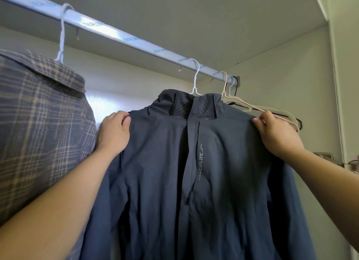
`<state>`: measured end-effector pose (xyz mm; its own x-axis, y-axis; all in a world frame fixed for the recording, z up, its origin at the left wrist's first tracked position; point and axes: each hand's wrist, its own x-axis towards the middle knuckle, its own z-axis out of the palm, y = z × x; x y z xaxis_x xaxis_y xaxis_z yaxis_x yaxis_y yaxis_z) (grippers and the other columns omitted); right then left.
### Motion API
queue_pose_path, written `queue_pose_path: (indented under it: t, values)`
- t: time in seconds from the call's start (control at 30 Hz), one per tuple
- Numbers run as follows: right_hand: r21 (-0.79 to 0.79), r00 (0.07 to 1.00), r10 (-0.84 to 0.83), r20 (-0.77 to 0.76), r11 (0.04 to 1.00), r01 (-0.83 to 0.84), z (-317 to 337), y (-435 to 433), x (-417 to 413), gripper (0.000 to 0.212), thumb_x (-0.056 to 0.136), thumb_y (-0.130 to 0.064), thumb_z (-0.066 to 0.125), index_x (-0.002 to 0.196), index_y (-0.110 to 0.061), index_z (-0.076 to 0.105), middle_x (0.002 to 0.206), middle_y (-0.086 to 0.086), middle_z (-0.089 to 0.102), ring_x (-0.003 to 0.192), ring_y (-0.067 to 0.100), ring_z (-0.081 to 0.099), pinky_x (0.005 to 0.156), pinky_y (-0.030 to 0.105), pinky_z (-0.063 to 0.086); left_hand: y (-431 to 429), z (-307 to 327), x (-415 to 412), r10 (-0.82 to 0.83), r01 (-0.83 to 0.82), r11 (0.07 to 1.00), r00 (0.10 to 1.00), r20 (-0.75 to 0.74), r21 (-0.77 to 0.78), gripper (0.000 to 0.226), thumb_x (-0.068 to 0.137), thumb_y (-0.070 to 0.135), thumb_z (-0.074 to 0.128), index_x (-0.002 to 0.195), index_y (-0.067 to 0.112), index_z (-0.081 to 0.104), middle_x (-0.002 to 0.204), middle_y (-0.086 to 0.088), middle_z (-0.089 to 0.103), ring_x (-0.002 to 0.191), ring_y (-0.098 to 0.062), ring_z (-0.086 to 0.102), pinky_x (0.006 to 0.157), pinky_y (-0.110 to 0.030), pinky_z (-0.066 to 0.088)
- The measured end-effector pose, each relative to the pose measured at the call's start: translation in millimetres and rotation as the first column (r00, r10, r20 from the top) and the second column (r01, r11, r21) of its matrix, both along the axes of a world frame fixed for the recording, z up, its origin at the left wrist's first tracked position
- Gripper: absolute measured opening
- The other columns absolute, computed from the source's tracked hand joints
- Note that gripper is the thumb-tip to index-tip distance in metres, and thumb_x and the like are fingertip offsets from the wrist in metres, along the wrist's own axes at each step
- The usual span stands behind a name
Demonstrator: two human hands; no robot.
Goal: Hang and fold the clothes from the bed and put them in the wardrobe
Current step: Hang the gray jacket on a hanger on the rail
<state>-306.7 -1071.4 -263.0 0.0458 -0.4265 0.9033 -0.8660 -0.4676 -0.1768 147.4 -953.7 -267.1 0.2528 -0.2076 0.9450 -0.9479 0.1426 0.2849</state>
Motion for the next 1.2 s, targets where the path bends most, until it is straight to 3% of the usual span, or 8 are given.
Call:
queue_pose_path:
  t: [0.17,0.3,0.43,0.57,0.7,0.87,1.07,1.2]
  values:
    - [0.006,0.996,0.072,0.053,0.997,-0.073,-25,-1,3,0.034,0.106,-0.046,0.034,0.128,-0.022,0.043,0.131,0.017,0.055,0.110,0.041,0.057,0.088,0.047,0.047,2,-16,5,-0.215,0.211,0.976,0.959,-0.182,-0.045,0.022,0.095,0.014,0.057,0.109,0.030,0.060,0.105,0.015,0.063,0.099,-0.010,0.057,0.080,-0.026,0.042]
    - [0.021,0.968,-0.041,0.249,0.999,0.036,-36,4,14,0.040,0.104,-0.054,0.028,0.119,-0.022,0.047,0.124,0.014,0.053,0.107,0.041,0.056,0.077,0.045,0.042,6,-20,8,-0.276,0.264,0.961,0.910,-0.311,-0.081,0.017,0.090,0.018,0.066,0.098,0.033,0.062,0.091,0.021,0.063,0.087,-0.013,0.063,0.070,-0.021,0.043]
    - [0.041,0.950,-0.121,0.288,0.993,0.114,-41,9,14,0.042,0.104,-0.059,0.024,0.106,-0.023,0.045,0.116,0.014,0.057,0.095,0.042,0.059,0.070,0.042,0.038,10,-25,7,-0.255,0.249,0.967,0.931,-0.261,-0.055,0.020,0.088,0.020,0.074,0.102,0.028,0.061,0.095,0.014,0.065,0.089,-0.014,0.063,0.072,-0.023,0.044]
    - [0.045,0.957,-0.150,0.248,0.989,0.143,-40,10,11,0.036,0.107,-0.047,0.026,0.111,-0.020,0.049,0.117,0.014,0.062,0.094,0.041,0.061,0.070,0.040,0.036,15,-31,5,-0.228,0.232,0.973,0.967,-0.110,0.021,0.044,0.076,0.005,0.074,0.108,0.030,0.056,0.107,0.013,0.064,0.095,-0.010,0.060,0.079,-0.022,0.043]
    - [0.042,0.957,-0.160,0.242,0.987,0.154,-37,14,15,0.028,0.108,-0.037,0.029,0.120,-0.024,0.049,0.124,0.012,0.063,0.101,0.039,0.062,0.070,0.039,0.035,13,-34,4,-0.150,0.150,0.988,0.989,-0.003,0.026,0.051,0.083,0.002,0.070,0.128,0.022,0.058,0.126,0.002,0.064,0.113,-0.020,0.059,0.094,-0.029,0.043]
    - [0.062,0.918,-0.075,0.389,0.997,0.055,-32,14,23,0.028,0.108,-0.029,0.029,0.122,-0.021,0.051,0.125,0.014,0.058,0.107,0.040,0.058,0.076,0.041,0.037,7,-34,3,-0.139,0.140,0.990,0.989,-0.041,0.018,0.047,0.098,0.005,0.055,0.140,0.028,0.056,0.122,-0.001,0.069,0.099,-0.018,0.059,0.089,-0.028,0.043]
    - [0.011,0.837,0.086,0.540,0.994,-0.110,-19,11,28,0.023,0.104,-0.016,0.037,0.109,-0.008,0.058,0.115,0.024,0.062,0.105,0.045,0.057,0.078,0.039,0.037,4,-24,0,-0.155,0.153,0.988,0.980,-0.122,-0.021,0.039,0.103,0.006,0.044,0.130,0.025,0.063,0.106,0.002,0.069,0.092,-0.018,0.057,0.081,-0.029,0.042]
    - [0.003,0.771,0.217,0.599,0.962,-0.273,-16,7,16,0.028,0.106,-0.024,0.041,0.120,-0.012,0.063,0.121,0.019,0.066,0.113,0.038,0.058,0.090,0.036,0.041,0,-17,2,-0.181,0.176,0.984,0.967,-0.179,-0.040,0.035,0.103,0.010,0.044,0.121,0.029,0.066,0.099,0.009,0.066,0.092,-0.017,0.058,0.074,-0.025,0.042]
